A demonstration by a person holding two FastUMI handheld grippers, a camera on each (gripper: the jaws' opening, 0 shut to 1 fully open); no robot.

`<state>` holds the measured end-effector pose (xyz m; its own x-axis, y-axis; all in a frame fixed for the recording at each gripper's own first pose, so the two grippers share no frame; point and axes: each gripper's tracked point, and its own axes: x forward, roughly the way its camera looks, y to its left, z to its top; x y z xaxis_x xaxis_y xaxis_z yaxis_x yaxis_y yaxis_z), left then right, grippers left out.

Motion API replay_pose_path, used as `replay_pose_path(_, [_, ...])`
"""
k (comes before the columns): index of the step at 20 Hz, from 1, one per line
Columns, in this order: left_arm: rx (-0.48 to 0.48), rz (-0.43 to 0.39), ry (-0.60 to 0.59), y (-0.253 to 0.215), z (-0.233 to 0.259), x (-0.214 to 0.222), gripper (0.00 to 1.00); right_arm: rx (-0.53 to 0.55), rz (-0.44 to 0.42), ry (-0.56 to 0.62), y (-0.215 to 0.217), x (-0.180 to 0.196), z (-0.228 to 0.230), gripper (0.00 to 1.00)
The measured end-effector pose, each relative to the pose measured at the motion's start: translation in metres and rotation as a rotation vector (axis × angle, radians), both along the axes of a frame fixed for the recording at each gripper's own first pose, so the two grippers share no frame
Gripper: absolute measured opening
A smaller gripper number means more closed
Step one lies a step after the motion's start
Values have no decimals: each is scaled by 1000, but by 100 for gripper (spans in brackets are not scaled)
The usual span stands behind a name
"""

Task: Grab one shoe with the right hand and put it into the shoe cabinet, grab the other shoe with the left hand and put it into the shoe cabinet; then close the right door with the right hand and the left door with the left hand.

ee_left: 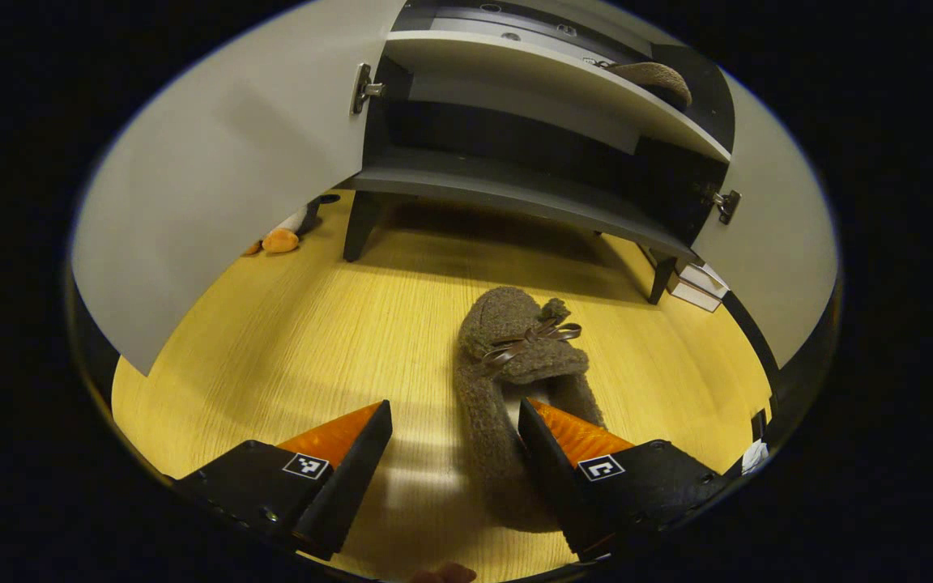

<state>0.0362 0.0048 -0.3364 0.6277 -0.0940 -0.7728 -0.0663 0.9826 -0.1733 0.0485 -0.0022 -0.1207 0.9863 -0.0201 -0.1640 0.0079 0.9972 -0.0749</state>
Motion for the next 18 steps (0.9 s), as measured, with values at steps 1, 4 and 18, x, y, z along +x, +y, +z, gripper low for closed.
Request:
replay_pose_path(1, [-2, 5, 1, 1, -4, 4, 96, -3, -1, 3, -1, 0, 0, 72])
replay_pose_path(4, [-14, 8, 7, 3, -17, 17, 96, -17, -5, 16, -2, 2, -5, 76])
replay_pose_path(18, [-104, 70, -119, -9, -20, 38, 15, -18, 9, 28, 2, 8, -10, 76])
